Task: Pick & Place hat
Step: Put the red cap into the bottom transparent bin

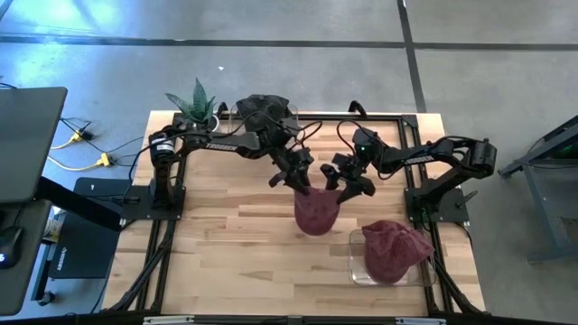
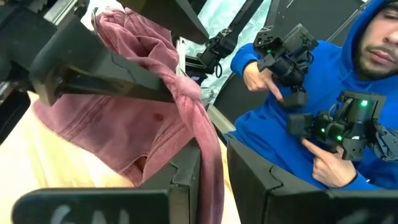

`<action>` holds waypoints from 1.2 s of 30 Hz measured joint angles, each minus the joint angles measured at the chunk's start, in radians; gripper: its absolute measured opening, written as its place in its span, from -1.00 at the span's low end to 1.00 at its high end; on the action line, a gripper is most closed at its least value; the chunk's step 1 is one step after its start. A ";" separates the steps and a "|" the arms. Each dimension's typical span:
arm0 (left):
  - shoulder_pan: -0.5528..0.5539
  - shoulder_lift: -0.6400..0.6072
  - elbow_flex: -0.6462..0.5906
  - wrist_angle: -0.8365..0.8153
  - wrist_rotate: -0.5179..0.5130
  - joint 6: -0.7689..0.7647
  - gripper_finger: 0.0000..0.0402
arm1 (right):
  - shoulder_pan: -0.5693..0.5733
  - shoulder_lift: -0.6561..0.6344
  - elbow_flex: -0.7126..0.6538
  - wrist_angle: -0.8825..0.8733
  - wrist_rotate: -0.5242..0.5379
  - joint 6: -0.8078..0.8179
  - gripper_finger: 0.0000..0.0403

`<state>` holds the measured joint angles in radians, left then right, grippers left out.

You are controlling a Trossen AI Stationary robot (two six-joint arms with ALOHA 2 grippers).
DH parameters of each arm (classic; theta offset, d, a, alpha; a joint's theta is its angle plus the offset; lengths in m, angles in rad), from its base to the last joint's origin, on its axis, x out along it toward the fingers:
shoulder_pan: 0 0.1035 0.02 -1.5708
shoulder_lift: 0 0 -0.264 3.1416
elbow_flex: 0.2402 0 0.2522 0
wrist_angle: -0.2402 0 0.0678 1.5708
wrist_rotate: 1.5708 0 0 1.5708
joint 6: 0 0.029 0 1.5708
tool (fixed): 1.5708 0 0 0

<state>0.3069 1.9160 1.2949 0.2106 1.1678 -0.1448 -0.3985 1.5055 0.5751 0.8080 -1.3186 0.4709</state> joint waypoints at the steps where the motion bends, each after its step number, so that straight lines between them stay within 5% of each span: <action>1: 0.000 0.000 0.000 0.002 0.000 0.000 -0.64 | 0.000 0.000 0.000 0.001 0.008 0.000 0.25; 11: 0.000 0.000 0.000 0.007 0.016 0.050 -0.55 | -0.023 0.000 0.021 0.166 -0.023 0.281 0.25; 23: -0.016 0.000 0.000 0.024 0.086 0.141 -0.59 | -0.020 0.000 0.021 0.017 -0.003 0.155 0.25; 30: -0.013 0.000 0.000 0.026 0.165 0.172 -0.96 | -0.047 0.000 0.020 0.101 -0.108 0.237 0.25; 36: -0.013 0.000 0.000 0.026 0.192 0.170 -0.94 | -0.067 0.000 0.020 0.060 -0.189 0.244 0.25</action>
<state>0.2939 1.9160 1.2949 0.2367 1.3603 0.0251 -0.4651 1.5059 0.5949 0.8676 -1.5078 0.7145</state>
